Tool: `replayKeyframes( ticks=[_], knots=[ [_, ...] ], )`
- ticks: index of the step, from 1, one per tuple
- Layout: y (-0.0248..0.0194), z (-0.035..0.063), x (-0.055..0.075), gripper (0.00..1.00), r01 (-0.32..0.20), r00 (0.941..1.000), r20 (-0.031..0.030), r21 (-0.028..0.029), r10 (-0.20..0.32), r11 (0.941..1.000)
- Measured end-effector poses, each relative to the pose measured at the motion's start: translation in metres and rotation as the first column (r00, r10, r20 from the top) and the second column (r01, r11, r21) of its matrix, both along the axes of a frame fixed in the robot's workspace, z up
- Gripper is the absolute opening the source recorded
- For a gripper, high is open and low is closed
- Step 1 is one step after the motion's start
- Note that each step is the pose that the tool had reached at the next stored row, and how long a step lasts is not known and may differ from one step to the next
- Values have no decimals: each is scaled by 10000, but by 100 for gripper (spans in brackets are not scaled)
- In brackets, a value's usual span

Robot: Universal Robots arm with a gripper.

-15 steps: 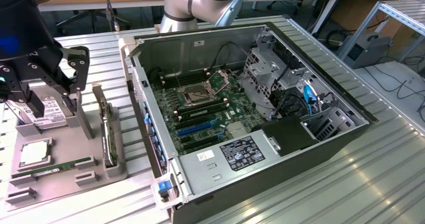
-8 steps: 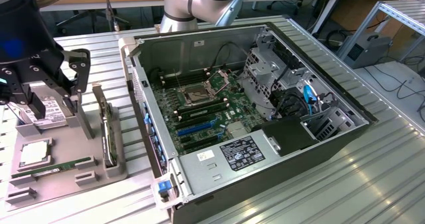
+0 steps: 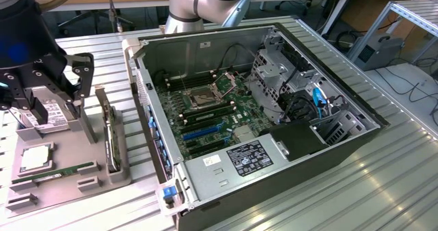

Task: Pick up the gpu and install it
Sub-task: 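Pick up the gpu and move the gpu toward the slot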

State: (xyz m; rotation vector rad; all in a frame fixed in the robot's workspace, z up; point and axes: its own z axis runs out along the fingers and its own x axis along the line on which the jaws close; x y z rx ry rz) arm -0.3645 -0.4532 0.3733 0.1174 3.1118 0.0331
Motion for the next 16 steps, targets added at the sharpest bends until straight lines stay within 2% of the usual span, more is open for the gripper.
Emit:
replayKeyframes(
  ticks=[16],
  knots=[
    [-2, -60, 0, 48, 1, 10000, -1, -1, -1, 10000]
  ],
)
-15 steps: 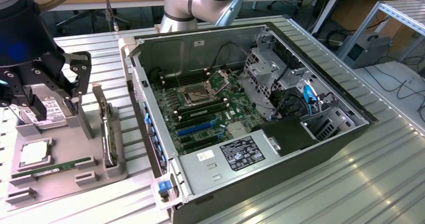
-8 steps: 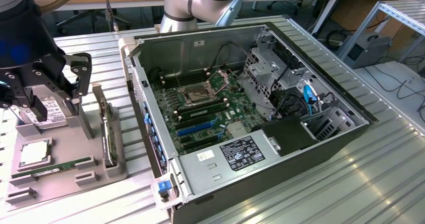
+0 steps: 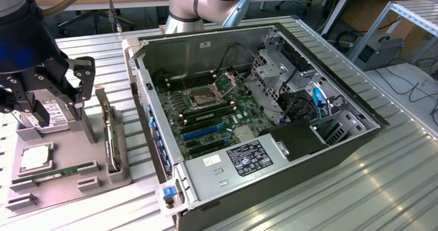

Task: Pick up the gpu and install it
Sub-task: 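Pick up the gpu and move the gpu toward the slot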

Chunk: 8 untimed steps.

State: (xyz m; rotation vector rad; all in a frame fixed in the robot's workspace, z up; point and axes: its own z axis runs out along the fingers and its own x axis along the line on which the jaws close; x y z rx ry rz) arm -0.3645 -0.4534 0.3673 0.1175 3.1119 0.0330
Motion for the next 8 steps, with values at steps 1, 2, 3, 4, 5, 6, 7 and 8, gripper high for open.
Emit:
replayKeyframes(
  ticks=[1, 2, 3, 4, 5, 6, 7, 8],
  knots=[
    [0, -4, 0, 48, 0, 10000, 1, 1, 0, 10000],
    [0, -7, 0, 48, 0, 10000, 0, 1, 0, 10000],
    [0, -12, 0, 48, 0, 10000, 1, 1, 0, 10000],
    [0, -15, 0, 48, 0, 10000, 1, 1, 0, 10000],
    [0, -18, 0, 48, 0, 10000, 0, 1, 0, 10000],
    [0, -21, 0, 48, 0, 10000, 1, 1, 0, 10000],
    [0, -24, 0, 48, 0, 10000, 0, 1, 0, 10000],
    [0, -39, 0, 48, 0, 10000, 1, 0, 0, 10000]
  ],
)
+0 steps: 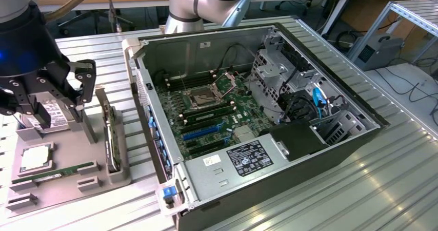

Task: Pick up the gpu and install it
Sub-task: 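Pick up the gpu and move the gpu toward the slot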

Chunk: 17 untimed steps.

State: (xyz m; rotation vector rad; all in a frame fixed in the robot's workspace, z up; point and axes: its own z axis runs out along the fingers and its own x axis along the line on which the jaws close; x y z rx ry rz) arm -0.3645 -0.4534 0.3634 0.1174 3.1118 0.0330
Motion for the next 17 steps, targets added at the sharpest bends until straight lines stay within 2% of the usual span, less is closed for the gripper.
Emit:
replayKeyframes(
  ticks=[9, 12, 17],
  knots=[
    [0, -196, 0, 48, 0, 10000, 0, -7, 0, 10000],
    [0, -262, 0, 48, 0, 10000, 0, -32, 0, 10000],
    [0, -286, 0, 48, 0, 10000, 0, -32, 0, 10000]
  ],
)
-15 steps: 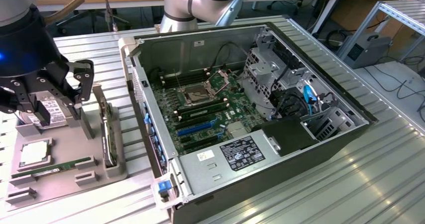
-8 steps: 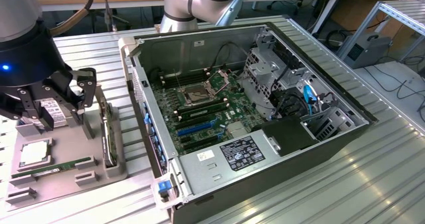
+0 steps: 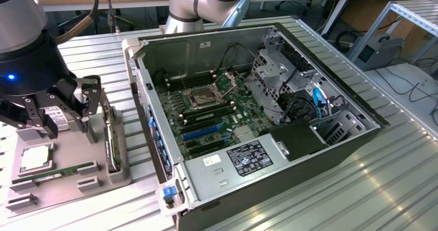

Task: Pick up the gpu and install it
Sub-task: 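Pick up the gpu and move the gpu toward the slot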

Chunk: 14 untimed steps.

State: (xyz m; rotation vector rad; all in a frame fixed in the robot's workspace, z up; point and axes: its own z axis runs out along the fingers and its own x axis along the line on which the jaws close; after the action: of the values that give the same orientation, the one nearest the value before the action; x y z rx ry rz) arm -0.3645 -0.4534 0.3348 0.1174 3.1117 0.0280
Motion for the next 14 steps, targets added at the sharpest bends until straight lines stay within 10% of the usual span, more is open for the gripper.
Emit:
replayKeyframes(
  ticks=[14],
  knots=[
    [0, -46, 0, 48, 0, 10000, 0, -2, 0, 10000]
  ],
)
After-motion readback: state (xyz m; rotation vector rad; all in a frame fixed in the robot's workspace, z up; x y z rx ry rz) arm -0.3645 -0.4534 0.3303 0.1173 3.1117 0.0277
